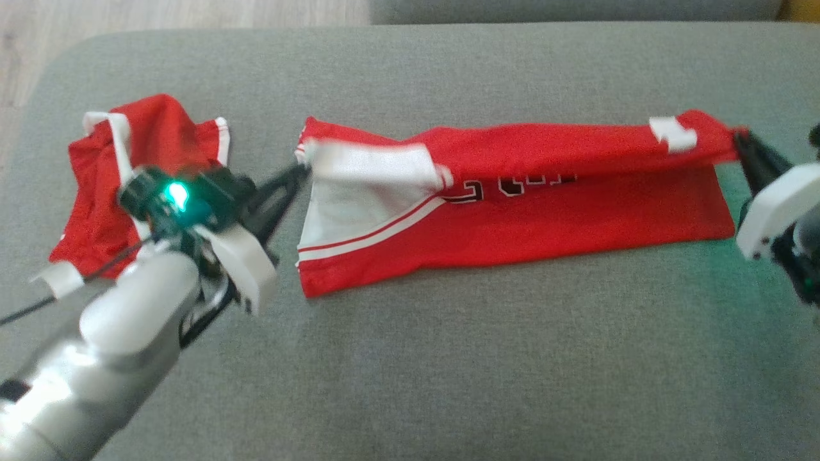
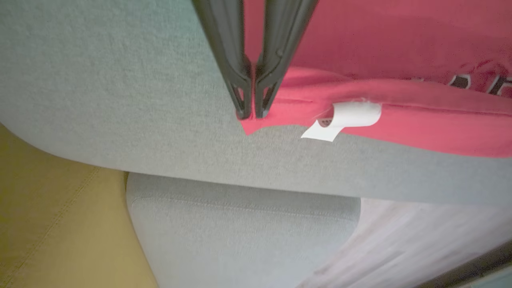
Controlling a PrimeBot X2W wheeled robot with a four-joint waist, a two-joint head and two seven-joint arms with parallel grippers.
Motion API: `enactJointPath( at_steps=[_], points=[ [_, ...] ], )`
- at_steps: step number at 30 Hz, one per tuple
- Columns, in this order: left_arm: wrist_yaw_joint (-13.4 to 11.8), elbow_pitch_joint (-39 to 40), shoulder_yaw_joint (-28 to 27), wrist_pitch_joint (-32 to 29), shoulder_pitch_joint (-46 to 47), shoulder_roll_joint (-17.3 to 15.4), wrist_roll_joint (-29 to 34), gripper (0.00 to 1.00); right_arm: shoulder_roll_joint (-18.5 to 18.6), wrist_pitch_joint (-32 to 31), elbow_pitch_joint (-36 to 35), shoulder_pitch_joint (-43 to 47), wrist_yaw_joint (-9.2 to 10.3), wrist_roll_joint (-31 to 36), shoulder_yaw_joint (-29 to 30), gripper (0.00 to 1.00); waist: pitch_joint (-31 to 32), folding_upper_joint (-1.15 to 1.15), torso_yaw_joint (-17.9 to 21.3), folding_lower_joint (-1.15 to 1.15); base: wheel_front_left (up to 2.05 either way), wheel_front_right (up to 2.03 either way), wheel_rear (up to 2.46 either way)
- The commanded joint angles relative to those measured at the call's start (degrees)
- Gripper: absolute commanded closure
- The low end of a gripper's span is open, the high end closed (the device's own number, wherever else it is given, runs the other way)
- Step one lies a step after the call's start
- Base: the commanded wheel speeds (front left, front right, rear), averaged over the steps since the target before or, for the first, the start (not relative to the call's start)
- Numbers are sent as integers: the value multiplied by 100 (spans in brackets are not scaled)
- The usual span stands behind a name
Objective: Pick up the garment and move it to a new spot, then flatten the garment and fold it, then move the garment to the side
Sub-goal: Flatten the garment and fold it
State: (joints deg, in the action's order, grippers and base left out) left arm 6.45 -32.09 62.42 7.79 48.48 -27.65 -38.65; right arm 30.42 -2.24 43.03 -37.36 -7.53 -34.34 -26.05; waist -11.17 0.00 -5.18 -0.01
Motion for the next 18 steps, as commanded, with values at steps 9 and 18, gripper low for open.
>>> enactJointPath(
  at_steps=[9,18],
  points=[
    [-18,1053,244,-1064,-355,-709,-244,100,661,-652,-346,415,4,-414,-676,100,154,0,-62,1,0,0,0],
    [-145,1287,404,-1459,-568,-787,-344,100,842,-972,-457,471,4,-658,-983,100,115,0,-3,1,0,0,0]
  ],
)
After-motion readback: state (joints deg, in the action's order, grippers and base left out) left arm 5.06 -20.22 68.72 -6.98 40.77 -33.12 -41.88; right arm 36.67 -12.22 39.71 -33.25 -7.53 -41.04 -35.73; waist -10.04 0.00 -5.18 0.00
